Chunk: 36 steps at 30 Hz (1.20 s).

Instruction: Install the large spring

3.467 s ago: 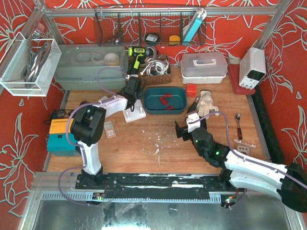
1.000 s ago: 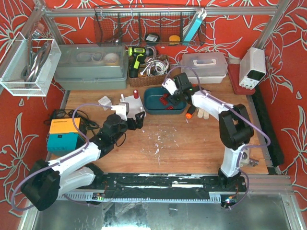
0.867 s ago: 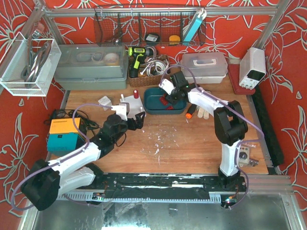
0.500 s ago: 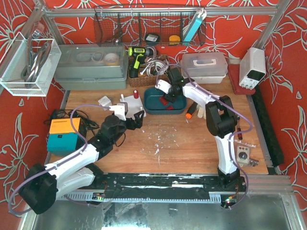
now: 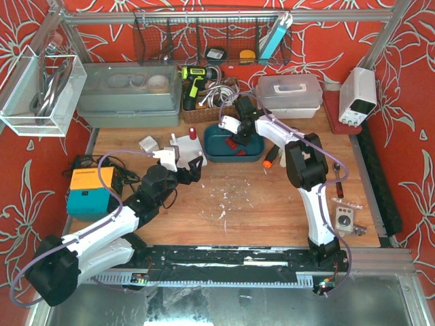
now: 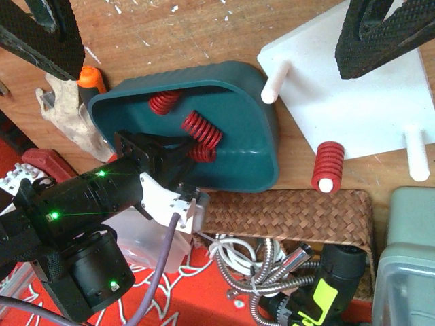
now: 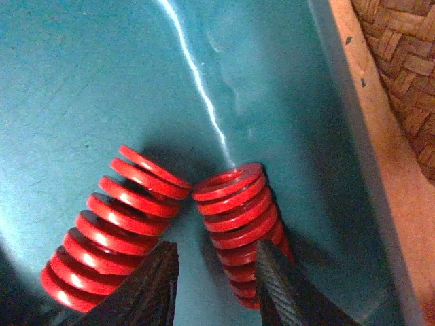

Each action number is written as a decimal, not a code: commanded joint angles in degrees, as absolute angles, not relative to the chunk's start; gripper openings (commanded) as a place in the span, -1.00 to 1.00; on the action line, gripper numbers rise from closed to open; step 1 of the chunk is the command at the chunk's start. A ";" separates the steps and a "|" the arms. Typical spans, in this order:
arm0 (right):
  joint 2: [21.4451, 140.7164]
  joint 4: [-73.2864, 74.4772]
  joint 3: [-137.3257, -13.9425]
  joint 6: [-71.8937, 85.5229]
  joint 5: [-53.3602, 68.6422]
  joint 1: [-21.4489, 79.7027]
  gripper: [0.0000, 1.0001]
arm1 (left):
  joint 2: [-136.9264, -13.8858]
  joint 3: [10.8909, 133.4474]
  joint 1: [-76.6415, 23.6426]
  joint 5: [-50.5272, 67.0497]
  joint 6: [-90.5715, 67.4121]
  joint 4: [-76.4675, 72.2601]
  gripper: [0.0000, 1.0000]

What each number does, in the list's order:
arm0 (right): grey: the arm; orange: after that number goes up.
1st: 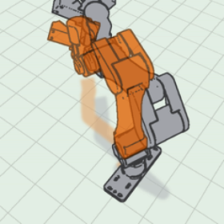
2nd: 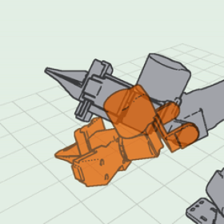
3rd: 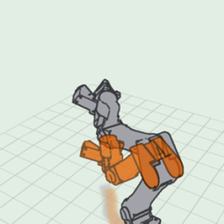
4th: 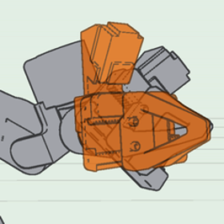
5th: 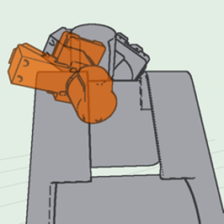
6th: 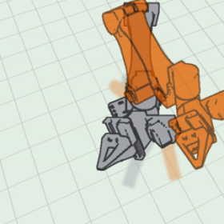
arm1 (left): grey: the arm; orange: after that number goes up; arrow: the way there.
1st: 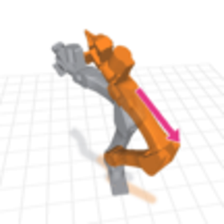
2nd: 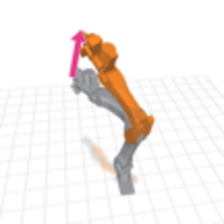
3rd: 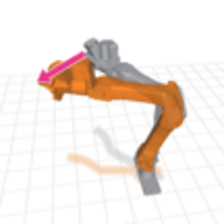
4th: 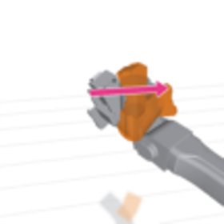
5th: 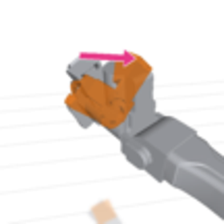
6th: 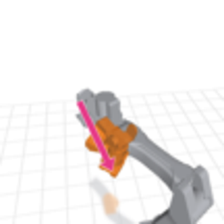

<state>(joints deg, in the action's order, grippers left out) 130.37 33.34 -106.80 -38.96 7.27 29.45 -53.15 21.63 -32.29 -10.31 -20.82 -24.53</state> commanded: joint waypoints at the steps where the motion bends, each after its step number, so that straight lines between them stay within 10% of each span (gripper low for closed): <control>1: 133.04 35.63 -109.26 -40.85 4.73 29.18 -0.27 | -52.36 21.25 -32.61 -11.68 -20.12 -26.02 1.00; 16: 138.02 41.99 -113.96 -42.62 2.62 29.16 -0.12 | -52.14 21.16 -32.85 -11.95 -19.95 -26.01 1.00; 30: 130.20 41.92 -111.93 -38.62 7.08 29.18 -0.96 | -52.15 20.92 -32.96 -12.75 -20.30 -25.94 1.00; 36: 120.62 35.33 -104.30 -32.58 9.74 29.56 -1.00 | -51.43 20.78 -32.96 -12.80 -21.33 -26.10 1.00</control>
<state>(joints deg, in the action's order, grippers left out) 128.92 38.89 -107.33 -37.93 6.52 29.26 -52.77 21.63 -32.64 -11.57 -20.73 -24.53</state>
